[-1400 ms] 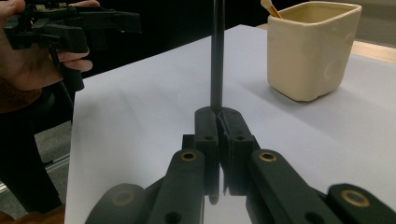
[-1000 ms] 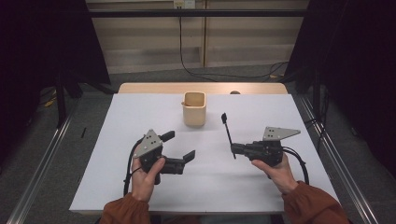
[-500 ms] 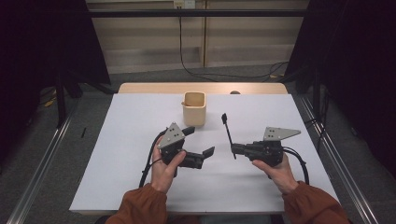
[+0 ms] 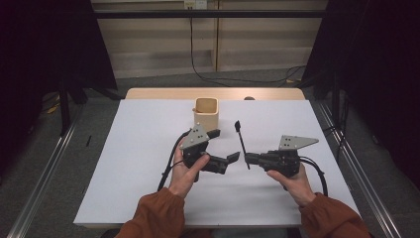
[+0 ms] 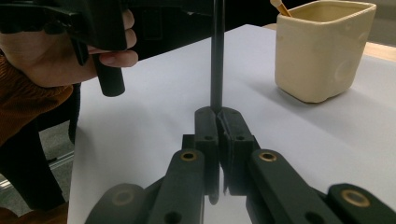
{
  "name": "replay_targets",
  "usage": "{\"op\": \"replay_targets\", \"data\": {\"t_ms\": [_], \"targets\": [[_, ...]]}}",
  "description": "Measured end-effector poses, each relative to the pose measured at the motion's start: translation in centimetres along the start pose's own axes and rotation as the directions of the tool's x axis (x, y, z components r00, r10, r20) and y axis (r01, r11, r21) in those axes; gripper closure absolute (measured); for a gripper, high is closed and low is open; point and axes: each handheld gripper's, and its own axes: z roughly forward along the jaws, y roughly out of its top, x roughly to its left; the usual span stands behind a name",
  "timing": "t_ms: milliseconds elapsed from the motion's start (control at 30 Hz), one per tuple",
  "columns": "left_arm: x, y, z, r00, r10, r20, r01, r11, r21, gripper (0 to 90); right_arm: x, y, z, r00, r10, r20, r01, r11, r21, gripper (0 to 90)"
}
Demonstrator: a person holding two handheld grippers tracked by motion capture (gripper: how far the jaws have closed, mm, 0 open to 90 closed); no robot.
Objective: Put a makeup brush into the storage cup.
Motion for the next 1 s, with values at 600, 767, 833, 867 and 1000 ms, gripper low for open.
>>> {"op": "replay_targets", "data": {"t_ms": [600,767,833,867,1000], "targets": [[-1.4,1.1,2.8,0.9996,0.029,-0.001,-0.029,0.9995,-0.007,23.6,0.0,0.1,-0.3,0.9999,-0.002,0.011,0.003,1.0,-0.018,86.2],[-1.1,1.1,2.9,0.9999,-0.013,0.003,0.013,0.9999,0.006,35.6,-0.1,0.1,-0.4,0.9998,-0.006,0.018,0.006,1.0,-0.012,86.3],[-1.3,1.3,2.9,0.9999,-0.003,0.01,0.003,1.0,0.008,44.4,-0.2,0.1,-0.4,0.9998,-0.003,0.021,0.003,1.0,-0.014,86.3],[-1.3,1.4,2.9,1.0,0.006,0.007,-0.006,1.0,0.007,45.8,-0.2,0.1,-0.4,0.9997,0.001,0.023,-0.001,1.0,-0.016,86.3],[-1.2,1.6,2.7,0.9999,-0.014,0.007,0.014,0.9999,0.003,52.5,-0.2,0.1,-0.4,0.9998,0.0,0.022,0.001,1.0,-0.017,86.3]]}}
